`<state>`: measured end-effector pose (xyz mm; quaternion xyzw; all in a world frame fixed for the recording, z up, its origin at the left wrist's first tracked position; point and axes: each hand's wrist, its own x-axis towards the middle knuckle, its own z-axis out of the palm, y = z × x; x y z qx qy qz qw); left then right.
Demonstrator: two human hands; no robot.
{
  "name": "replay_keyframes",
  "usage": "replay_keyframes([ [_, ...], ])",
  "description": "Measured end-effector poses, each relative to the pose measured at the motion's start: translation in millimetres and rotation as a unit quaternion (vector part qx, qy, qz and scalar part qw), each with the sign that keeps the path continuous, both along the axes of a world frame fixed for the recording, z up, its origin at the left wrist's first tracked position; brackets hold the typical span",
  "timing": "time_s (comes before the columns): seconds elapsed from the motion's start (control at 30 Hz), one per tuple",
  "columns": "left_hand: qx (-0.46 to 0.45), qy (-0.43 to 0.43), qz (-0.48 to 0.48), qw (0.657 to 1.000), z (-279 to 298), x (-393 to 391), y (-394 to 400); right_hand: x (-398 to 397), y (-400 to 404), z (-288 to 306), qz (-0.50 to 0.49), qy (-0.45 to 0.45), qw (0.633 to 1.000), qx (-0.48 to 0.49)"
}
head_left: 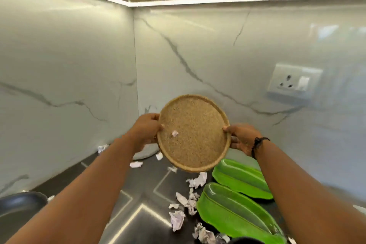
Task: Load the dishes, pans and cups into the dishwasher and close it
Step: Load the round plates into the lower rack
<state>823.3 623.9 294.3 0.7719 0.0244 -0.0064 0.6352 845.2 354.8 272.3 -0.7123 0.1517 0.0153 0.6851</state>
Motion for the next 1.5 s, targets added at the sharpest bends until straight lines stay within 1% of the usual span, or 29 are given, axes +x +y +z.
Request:
replay_keyframes([
  [0.13, -0.011, -0.053, -0.028, 0.998, 42.9, -58.6, 1.4, -70.1, -11.7, 41.5, -0.008, -0.093, 0.996, -0.013],
  [0.27, -0.030, -0.125, -0.047, 0.991, 55.0, -95.6, -4.5, -138.2, -21.7, 60.0, -0.040, -0.207, 0.976, -0.051],
  [0.3, -0.028, -0.156, -0.050, 0.986, 53.2, -104.7, -8.7, -155.1, -24.3, 60.7, -0.059, -0.239, 0.966, -0.073],
  [0.37, 0.012, -0.218, -0.035, 0.975, 44.0, -118.2, -18.6, -183.4, -29.8, 55.3, -0.112, -0.283, 0.937, -0.171],
  [0.43, 0.072, -0.257, -0.006, 0.964, 28.7, -127.6, -31.2, -210.9, -34.7, 43.2, -0.168, -0.291, 0.902, -0.272],
  [0.5, 0.096, -0.281, 0.004, 0.955, 9.5, -138.9, -45.7, -240.4, -38.7, 26.4, -0.204, -0.288, 0.883, -0.308],
  [0.6, 0.095, -0.291, -0.030, 0.952, -20.1, -158.2, -75.0, -292.3, -52.3, 1.4, -0.245, -0.264, 0.871, -0.334],
  [0.7, 0.044, -0.294, -0.110, 0.948, -38.1, -188.2, -118.8, -359.2, -78.6, -18.4, -0.277, -0.211, 0.866, -0.359],
  [0.77, 0.015, -0.285, -0.179, 0.942, -44.1, -216.6, -157.4, -411.7, -102.4, -25.6, -0.321, -0.165, 0.860, -0.360],
  [0.87, -0.036, -0.254, -0.280, 0.925, -52.7, -260.1, -219.8, -493.7, -141.6, -31.4, -0.396, -0.129, 0.852, -0.318],
  [0.9, -0.037, -0.249, -0.309, 0.917, -55.1, -276.8, -242.7, -521.8, -154.5, -33.6, -0.422, -0.123, 0.848, -0.297],
  [1.0, 0.005, -0.260, -0.382, 0.887, -61.3, -330.8, -307.5, -605.2, -188.3, -44.8, -0.490, -0.103, 0.834, -0.234],
  [1.03, 0.006, -0.254, -0.408, 0.877, -61.2, -356.6, -328.0, -635.4, -199.5, -51.5, -0.508, -0.092, 0.829, -0.216],
  [1.1, -0.002, -0.211, -0.463, 0.861, -70.4, -404.5, -370.5, -697.5, -220.0, -68.0, -0.536, -0.063, 0.820, -0.192],
  [1.17, 0.000, -0.167, -0.496, 0.852, -83.0, -446.5, -405.1, -750.5, -235.9, -87.5, -0.562, -0.024, 0.807, -0.182],
  [1.23, 0.012, -0.127, -0.530, 0.838, -105.8, -509.0, -448.9, -821.0, -256.4, -110.0, -0.589, 0.010, 0.790, -0.171],
  [1.33, 0.041, -0.099, -0.591, 0.800, -136.2, -604.7, -501.6, -920.1, -279.5, -140.3, -0.630, 0.055, 0.763, -0.132],
  [1.37, 0.060, -0.100, -0.616, 0.779, -146.2, -638.0, -516.8, -953.7, -285.4, -150.5, -0.641, 0.071, 0.756, -0.115],
  [1.43, 0.102, -0.124, -0.655, 0.738, -167.0, -693.6, -542.8, -1012.8, -294.6, -170.2, -0.664, 0.100, 0.735, -0.094],
  [1.5, 0.136, -0.161, -0.673, 0.709, -186.7, -737.3, -558.6, -1059.0, -297.3, -193.5, -0.689, 0.126, 0.711, -0.066],
])
